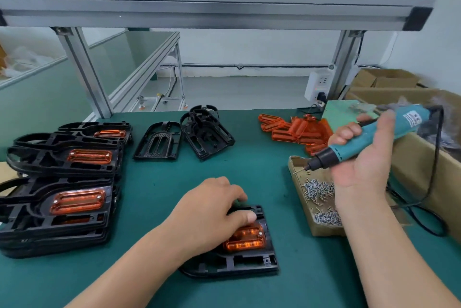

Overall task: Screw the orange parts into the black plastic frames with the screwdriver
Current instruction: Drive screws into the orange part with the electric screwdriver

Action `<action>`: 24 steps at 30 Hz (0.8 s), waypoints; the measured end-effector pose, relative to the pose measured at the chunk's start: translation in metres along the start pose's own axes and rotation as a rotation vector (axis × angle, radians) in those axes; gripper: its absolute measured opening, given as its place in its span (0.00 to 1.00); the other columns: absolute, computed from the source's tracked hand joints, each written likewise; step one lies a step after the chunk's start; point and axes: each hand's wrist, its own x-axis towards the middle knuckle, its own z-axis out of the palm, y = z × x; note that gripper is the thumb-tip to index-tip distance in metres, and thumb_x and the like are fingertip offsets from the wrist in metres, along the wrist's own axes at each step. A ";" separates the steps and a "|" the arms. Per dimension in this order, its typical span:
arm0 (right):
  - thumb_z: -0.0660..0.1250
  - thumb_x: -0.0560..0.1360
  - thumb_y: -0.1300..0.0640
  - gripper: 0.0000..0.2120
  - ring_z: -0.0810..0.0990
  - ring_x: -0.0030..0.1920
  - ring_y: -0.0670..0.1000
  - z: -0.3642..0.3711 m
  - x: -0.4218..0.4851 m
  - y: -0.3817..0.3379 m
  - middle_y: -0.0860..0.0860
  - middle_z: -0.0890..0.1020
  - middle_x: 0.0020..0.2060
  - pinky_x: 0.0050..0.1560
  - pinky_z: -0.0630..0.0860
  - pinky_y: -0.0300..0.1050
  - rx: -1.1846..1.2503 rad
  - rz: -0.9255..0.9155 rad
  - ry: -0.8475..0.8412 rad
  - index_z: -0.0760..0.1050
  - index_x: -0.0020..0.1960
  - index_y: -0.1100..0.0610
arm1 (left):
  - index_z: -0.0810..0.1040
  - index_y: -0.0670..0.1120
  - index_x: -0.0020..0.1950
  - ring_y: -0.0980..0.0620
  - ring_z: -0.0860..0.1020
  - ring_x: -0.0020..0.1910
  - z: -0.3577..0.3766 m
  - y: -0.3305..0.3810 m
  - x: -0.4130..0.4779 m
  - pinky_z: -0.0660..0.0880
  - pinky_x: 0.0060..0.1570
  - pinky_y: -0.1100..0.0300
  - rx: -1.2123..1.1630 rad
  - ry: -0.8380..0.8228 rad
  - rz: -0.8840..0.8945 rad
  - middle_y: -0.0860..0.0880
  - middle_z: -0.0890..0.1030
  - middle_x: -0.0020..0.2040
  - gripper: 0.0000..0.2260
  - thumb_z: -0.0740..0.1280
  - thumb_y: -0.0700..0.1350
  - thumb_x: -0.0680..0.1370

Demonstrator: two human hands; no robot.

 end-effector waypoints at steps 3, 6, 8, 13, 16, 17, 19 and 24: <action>0.71 0.81 0.40 0.16 0.73 0.33 0.46 -0.010 0.008 -0.006 0.47 0.72 0.35 0.36 0.72 0.38 0.054 -0.025 0.066 0.78 0.45 0.52 | 0.80 0.58 0.63 0.57 0.73 0.59 -0.001 0.006 0.005 0.75 0.60 0.54 0.020 0.085 0.029 0.59 0.77 0.55 0.15 0.62 0.63 0.83; 0.73 0.79 0.40 0.16 0.74 0.34 0.46 -0.016 0.012 -0.007 0.47 0.73 0.35 0.36 0.73 0.39 0.070 -0.035 0.120 0.76 0.47 0.53 | 0.82 0.57 0.58 0.57 0.73 0.55 0.000 0.016 0.012 0.73 0.59 0.55 -0.022 0.144 0.092 0.59 0.78 0.51 0.09 0.63 0.56 0.84; 0.73 0.80 0.41 0.16 0.74 0.33 0.47 -0.018 0.014 -0.007 0.48 0.73 0.35 0.36 0.74 0.40 0.074 -0.043 0.156 0.76 0.48 0.53 | 0.83 0.56 0.57 0.56 0.73 0.54 0.003 0.028 0.018 0.72 0.58 0.56 -0.051 0.144 0.148 0.59 0.79 0.50 0.08 0.64 0.52 0.85; 0.72 0.80 0.42 0.16 0.74 0.33 0.47 -0.023 0.019 -0.011 0.48 0.74 0.35 0.35 0.75 0.40 0.070 -0.073 0.243 0.75 0.48 0.53 | 0.83 0.53 0.59 0.52 0.73 0.55 0.010 0.070 0.038 0.70 0.59 0.55 -0.045 0.150 0.342 0.56 0.81 0.52 0.08 0.65 0.49 0.84; 0.71 0.81 0.42 0.16 0.74 0.32 0.47 -0.023 0.020 -0.012 0.48 0.74 0.34 0.35 0.75 0.40 0.053 -0.086 0.268 0.74 0.48 0.54 | 0.83 0.54 0.56 0.49 0.73 0.54 0.013 0.094 0.055 0.73 0.56 0.50 0.079 0.120 0.435 0.55 0.82 0.51 0.09 0.63 0.51 0.84; 0.71 0.81 0.43 0.16 0.75 0.32 0.48 -0.024 0.020 -0.012 0.48 0.74 0.34 0.35 0.75 0.40 0.049 -0.087 0.272 0.74 0.48 0.54 | 0.83 0.53 0.53 0.49 0.72 0.53 0.014 0.102 0.061 0.73 0.53 0.50 0.172 0.111 0.451 0.54 0.82 0.49 0.09 0.63 0.51 0.84; 0.71 0.82 0.43 0.16 0.75 0.32 0.48 -0.024 0.020 -0.011 0.48 0.74 0.33 0.34 0.75 0.40 0.042 -0.091 0.271 0.74 0.48 0.54 | 0.81 0.52 0.45 0.48 0.72 0.50 0.018 0.115 0.069 0.67 0.46 0.53 0.343 0.094 0.454 0.53 0.79 0.42 0.10 0.63 0.51 0.83; 0.70 0.82 0.43 0.15 0.75 0.32 0.48 -0.026 0.020 -0.010 0.49 0.74 0.34 0.35 0.75 0.40 0.025 -0.087 0.260 0.74 0.47 0.54 | 0.82 0.51 0.43 0.48 0.68 0.43 0.024 0.133 0.082 0.58 0.45 0.52 0.462 -0.006 0.451 0.54 0.67 0.33 0.09 0.69 0.53 0.80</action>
